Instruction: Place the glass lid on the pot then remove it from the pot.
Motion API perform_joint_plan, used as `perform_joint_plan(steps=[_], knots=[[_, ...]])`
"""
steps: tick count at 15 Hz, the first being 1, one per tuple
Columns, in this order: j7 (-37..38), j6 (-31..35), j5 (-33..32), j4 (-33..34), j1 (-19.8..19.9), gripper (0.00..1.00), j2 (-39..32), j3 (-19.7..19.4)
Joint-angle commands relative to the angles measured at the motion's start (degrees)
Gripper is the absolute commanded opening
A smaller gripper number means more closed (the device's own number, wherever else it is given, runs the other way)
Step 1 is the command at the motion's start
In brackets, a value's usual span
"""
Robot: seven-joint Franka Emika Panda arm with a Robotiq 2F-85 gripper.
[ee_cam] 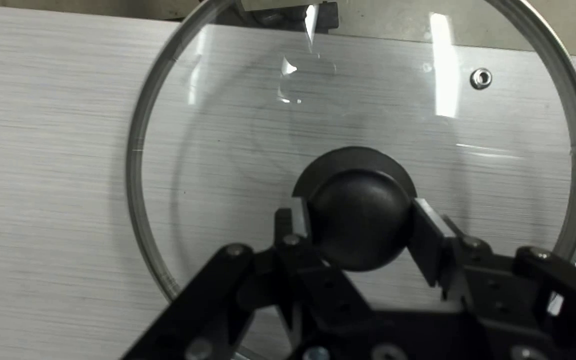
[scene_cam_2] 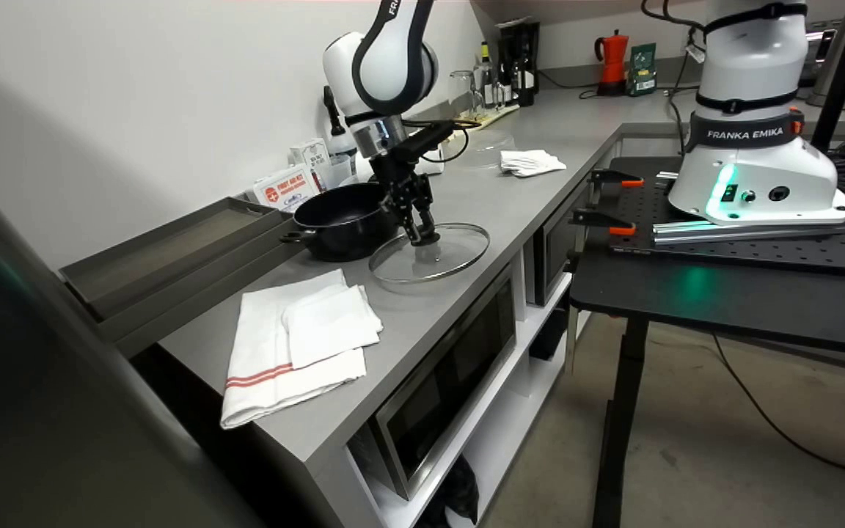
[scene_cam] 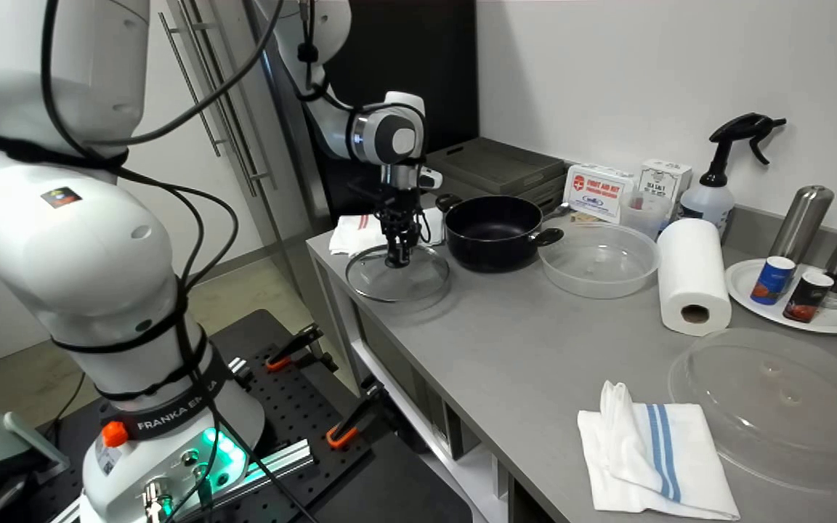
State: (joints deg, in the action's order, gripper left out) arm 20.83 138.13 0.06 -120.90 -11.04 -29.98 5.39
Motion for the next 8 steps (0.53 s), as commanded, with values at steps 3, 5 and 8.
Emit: perform_joint_plan(steps=[3, 5, 8], knots=[[-1.4, 0.0, 1.8, 2.0, -0.7, 0.25, -1.8, 0.0], [-1.6, 0.3, 2.0, 1.9, -0.7, 0.25, -2.2, 0.1], [-1.6, 0.6, 2.1, 1.9, -0.9, 0.25, -2.8, 0.1]])
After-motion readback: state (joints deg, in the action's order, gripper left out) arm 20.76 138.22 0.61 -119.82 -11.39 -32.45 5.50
